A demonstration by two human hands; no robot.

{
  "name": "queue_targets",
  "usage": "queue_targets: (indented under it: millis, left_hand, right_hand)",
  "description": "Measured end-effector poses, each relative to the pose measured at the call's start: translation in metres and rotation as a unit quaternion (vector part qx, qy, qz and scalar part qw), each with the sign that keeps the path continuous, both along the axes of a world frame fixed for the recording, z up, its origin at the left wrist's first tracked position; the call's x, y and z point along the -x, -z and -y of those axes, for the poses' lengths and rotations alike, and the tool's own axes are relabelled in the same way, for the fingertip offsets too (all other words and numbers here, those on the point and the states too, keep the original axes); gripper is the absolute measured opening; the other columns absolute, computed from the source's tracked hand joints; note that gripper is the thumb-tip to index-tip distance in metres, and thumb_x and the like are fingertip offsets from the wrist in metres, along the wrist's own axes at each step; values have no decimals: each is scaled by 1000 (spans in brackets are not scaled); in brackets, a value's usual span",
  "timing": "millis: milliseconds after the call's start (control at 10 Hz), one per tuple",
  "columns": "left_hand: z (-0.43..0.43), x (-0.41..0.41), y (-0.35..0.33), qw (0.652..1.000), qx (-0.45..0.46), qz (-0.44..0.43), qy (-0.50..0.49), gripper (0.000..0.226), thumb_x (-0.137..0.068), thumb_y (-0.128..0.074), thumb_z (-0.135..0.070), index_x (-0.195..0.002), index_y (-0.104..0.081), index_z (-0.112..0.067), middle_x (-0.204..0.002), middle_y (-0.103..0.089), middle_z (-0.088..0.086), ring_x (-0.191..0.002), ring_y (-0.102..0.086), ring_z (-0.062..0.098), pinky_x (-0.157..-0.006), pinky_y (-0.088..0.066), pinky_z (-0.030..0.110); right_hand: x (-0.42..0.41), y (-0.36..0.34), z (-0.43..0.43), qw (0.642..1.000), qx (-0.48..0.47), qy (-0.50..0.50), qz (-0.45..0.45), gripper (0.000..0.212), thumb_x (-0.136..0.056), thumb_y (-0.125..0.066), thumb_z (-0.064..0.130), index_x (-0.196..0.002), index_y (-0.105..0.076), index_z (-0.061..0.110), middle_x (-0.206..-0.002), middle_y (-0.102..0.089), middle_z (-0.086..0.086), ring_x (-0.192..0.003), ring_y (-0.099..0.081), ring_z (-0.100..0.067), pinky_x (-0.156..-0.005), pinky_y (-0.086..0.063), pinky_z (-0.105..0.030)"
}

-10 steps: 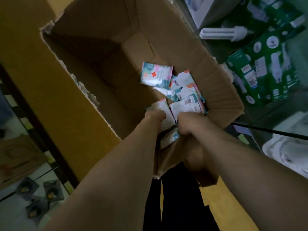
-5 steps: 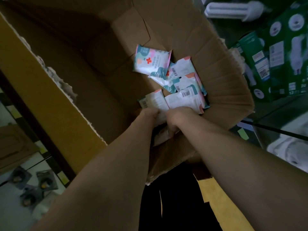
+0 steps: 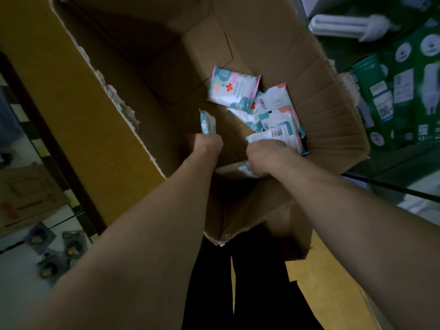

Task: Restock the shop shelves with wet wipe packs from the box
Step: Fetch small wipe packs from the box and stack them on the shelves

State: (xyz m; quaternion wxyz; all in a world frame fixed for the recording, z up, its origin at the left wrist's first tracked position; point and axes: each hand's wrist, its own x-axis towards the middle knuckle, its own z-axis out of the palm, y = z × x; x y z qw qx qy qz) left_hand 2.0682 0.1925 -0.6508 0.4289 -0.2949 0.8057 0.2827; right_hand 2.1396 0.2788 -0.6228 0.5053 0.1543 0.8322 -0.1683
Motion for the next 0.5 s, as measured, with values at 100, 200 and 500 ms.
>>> queue_targets:
  millis: [100, 200, 500]
  left_hand:
    - [2, 2, -23, 997, -5, -43, 58, 55, -95, -52, -14, -145, -33, -1, -145, -43, 16, -131, -46, 30, -102, -41, 35]
    - [3, -2, -37, 994, -5, -36, 102, 50, -95, -54, -13, -142, -36, -8, -139, -47, 11, -124, -50, 29, -60, -50, 29]
    - [12, -14, -115, 984, -53, -57, 158, 42, -94, -55, -20, -131, -39, -10, -127, -49, 13, -91, -60, 31, -62, -61, 41]
  right_hand:
    - [0, -12, -8, 996, -33, 70, -34, 46, -89, -59, 23, -132, -49, 10, -128, -53, -16, -114, -53, -33, -85, -43, -37]
    - [-2, -27, -14, 986, -50, 146, -67, 38, -90, -60, 21, -124, -53, 5, -123, -55, -17, -110, -54, -33, -82, -44, -35]
    - [-15, -103, 0, 957, -20, 256, -131, 34, -92, -54, 26, -120, -56, 7, -120, -58, -15, -108, -54, -34, -78, -39, -30]
